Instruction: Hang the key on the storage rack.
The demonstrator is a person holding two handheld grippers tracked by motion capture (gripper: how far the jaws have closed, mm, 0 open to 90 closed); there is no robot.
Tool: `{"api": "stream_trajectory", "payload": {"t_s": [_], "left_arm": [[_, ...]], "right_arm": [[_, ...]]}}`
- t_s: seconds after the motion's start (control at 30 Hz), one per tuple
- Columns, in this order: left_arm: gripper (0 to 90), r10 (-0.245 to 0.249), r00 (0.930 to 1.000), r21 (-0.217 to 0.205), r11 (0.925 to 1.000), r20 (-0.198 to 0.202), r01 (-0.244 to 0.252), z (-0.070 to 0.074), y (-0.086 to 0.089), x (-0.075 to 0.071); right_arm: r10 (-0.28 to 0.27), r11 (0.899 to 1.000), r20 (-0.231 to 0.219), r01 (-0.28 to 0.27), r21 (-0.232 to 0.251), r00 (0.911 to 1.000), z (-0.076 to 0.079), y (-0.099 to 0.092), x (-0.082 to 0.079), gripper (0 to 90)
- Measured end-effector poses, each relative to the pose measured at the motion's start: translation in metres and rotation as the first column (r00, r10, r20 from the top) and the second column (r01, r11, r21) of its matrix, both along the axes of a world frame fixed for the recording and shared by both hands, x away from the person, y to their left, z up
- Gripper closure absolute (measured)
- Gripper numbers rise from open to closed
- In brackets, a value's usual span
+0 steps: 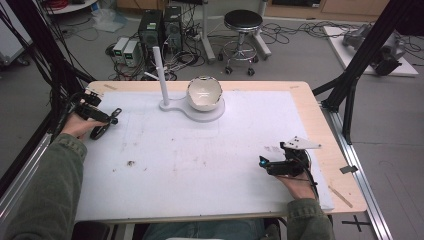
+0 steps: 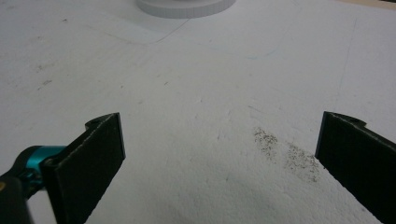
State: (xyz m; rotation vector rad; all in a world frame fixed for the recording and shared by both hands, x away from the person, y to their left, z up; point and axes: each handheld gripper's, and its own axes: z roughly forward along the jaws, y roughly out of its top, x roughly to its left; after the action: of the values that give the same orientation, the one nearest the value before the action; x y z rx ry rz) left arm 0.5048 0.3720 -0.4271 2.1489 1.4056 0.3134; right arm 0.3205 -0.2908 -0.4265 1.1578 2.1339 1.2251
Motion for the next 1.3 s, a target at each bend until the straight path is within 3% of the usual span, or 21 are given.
{"api": "stream_trajectory", "payload": {"t_s": [0.13, 0.27, 0.37, 0.53, 0.7, 0.73, 0.87, 0.9, 0.97, 1.07, 1.13, 1.3], "left_arm": [[29.3, 0.012, 0.9981, 0.034, 0.9993, 0.061, -0.014, 0.000, -0.003, 0.001], [35.5, -0.007, 0.9994, 0.102, 0.9948, 0.035, 0.003, 0.000, -0.013, 0.006], [57.3, -0.016, 0.9999, 0.076, 0.9970, 0.004, 0.015, 0.009, -0.022, 0.012], [58.0, 0.005, 0.9980, 0.105, 0.9945, -0.063, 0.002, 0.007, -0.031, 0.018], [65.4, 0.016, 0.9977, 0.105, 0.9944, -0.066, -0.009, 0.008, -0.026, 0.019], [68.8, 0.036, 0.9972, 0.095, 0.9950, -0.066, -0.030, 0.008, -0.026, 0.019], [70.5, 0.021, 0.9963, 0.068, 0.9976, -0.083, -0.015, 0.009, -0.021, 0.018], [72.0, 0.020, 0.9976, 0.057, 0.9983, -0.066, -0.016, 0.011, -0.020, 0.017], [87.2, 0.033, 0.9990, 0.065, 0.9974, -0.031, -0.031, 0.017, -0.017, 0.016], [87.4, 0.018, 0.9978, 0.082, 0.9966, -0.063, -0.012, 0.013, -0.017, 0.015], [87.6, 0.021, 0.9981, 0.069, 0.9974, -0.058, -0.017, 0.013, -0.017, 0.014], [87.8, 0.012, 0.9988, 0.094, 0.9955, -0.047, -0.008, 0.014, -0.020, 0.013]], "right_arm": [[0.001, 1.000, -0.002, -0.001, -0.003, 1.0000, -0.001, 0.000, 0.000, 0.4], [0.000, 1.000, -0.006, 0.000, -0.004, 1.0000, -0.001, 0.000, -0.001, 0.4], [-0.001, 1.000, -0.007, 0.001, -0.009, 1.0000, -0.001, -0.001, -0.001, 0.4], [-0.007, 1.000, -0.001, 0.007, -0.009, 1.0000, 0.000, -0.003, -0.003, 0.4], [-0.010, 1.000, 0.001, 0.010, -0.011, 1.0000, 0.000, -0.005, -0.004, 0.4], [-0.010, 1.000, -0.006, 0.010, -0.009, 0.9999, 0.000, -0.005, -0.005, 0.4], [-0.001, 1.000, -0.011, 0.001, -0.017, 0.9999, -0.001, -0.004, -0.004, 0.4], [-0.002, 1.000, -0.012, 0.002, -0.014, 0.9999, -0.001, -0.004, -0.004, 0.4], [-0.005, 1.000, -0.013, 0.005, -0.009, 0.9999, -0.001, -0.004, -0.004, 0.4], [-0.009, 1.000, -0.010, 0.009, -0.010, 0.9999, -0.001, -0.005, -0.004, 0.4], [-0.009, 1.000, -0.011, 0.009, -0.011, 0.9999, -0.001, -0.005, -0.004, 0.4], [-0.011, 1.000, -0.011, 0.011, -0.008, 0.9999, 0.000, -0.005, -0.004, 0.4]]}}
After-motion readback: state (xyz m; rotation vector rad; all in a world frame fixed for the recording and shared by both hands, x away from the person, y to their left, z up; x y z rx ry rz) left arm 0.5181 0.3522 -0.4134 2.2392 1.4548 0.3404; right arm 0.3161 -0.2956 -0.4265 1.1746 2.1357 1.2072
